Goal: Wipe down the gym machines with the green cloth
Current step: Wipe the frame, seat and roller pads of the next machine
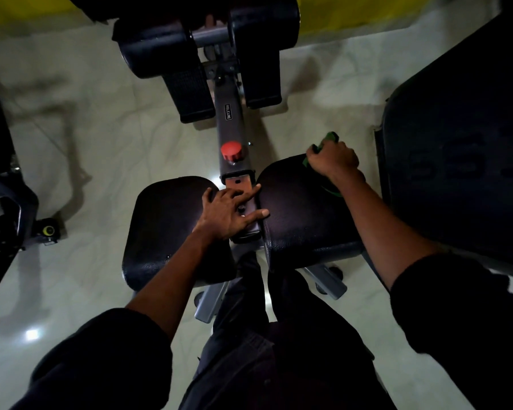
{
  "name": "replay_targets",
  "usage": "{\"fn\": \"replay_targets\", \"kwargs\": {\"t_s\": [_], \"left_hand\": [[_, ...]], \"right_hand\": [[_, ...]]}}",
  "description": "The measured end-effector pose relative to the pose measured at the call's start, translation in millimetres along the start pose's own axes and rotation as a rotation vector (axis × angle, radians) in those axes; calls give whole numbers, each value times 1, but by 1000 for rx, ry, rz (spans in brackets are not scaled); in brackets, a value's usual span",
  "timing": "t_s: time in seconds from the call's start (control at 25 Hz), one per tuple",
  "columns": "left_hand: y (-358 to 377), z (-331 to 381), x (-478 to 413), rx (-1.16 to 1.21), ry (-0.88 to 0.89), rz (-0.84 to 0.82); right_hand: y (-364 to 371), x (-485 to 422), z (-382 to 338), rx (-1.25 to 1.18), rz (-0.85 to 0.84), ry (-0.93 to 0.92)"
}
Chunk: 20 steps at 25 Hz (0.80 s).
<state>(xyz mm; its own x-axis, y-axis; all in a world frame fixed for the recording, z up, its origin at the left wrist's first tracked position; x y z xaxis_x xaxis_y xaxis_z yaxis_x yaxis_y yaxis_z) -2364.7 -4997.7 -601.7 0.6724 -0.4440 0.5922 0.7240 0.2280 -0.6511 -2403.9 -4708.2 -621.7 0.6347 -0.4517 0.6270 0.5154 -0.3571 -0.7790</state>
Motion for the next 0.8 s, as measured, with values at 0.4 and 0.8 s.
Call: {"fn": "replay_targets", "kwargs": {"t_s": [0.4,0.8], "left_hand": [[-2,1,0,19,19,4],[-1,0,-3,15,37,22]], "right_hand": [[-8,44,32,-117,18,97],[35,182,21,175,440,-216]]}}
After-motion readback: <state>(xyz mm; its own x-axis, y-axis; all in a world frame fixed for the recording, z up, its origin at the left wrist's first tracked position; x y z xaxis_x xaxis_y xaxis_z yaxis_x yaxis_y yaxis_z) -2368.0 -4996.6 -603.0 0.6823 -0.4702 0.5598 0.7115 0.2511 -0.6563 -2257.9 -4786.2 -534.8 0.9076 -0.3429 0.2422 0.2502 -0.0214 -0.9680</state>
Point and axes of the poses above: each hand's wrist, its own x-axis away from the middle knuckle, its own y-axis out of the palm, z = x × y, the point moved 1 cm from there along -x, towards the middle knuckle, and after that the axes turned 8 degrees about x, right-handed, at the moved point
